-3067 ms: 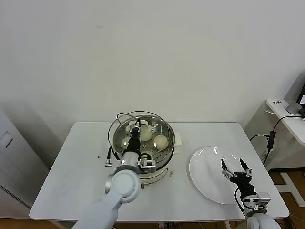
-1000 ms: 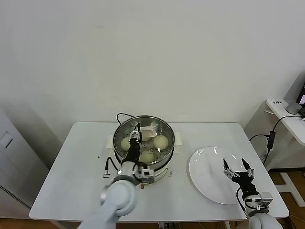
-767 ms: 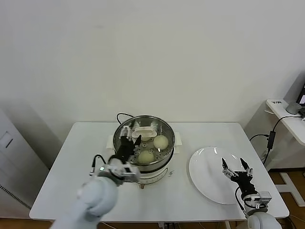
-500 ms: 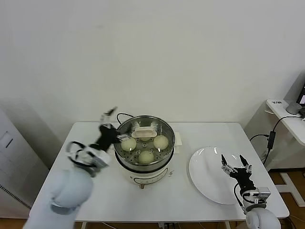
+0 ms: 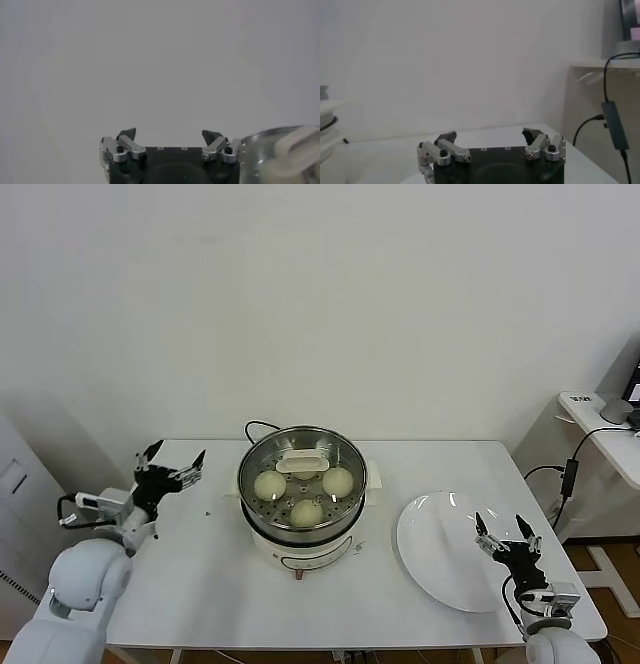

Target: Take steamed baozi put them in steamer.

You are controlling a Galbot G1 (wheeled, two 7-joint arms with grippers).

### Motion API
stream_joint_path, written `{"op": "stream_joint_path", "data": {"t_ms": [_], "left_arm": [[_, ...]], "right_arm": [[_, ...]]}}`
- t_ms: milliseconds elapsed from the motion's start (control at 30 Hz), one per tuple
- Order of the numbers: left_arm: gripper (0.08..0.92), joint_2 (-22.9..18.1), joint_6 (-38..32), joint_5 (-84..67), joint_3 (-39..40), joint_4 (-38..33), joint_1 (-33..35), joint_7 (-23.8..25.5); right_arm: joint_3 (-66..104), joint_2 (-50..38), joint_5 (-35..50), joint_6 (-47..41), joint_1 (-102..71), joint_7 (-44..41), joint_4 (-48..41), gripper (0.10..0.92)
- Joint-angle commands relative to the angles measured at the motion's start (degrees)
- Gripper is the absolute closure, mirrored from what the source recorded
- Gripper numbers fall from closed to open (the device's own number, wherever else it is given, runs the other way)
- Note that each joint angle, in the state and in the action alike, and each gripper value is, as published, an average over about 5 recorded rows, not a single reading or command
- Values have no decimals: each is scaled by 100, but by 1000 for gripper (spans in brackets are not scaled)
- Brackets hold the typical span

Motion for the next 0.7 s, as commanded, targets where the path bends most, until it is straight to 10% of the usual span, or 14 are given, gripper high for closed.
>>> {"op": "stream_joint_path", "data": {"t_ms": [33,700], "left_arm": [[177,10,-379,-760,-189,943,295,-202],[177,-223,-284,-704,152,803,460,-235]], "right_arm": [[149,16,-95,-309,-164,-18,178,203],[-63,-26,-184,-386,-28,65,80,203]]}}
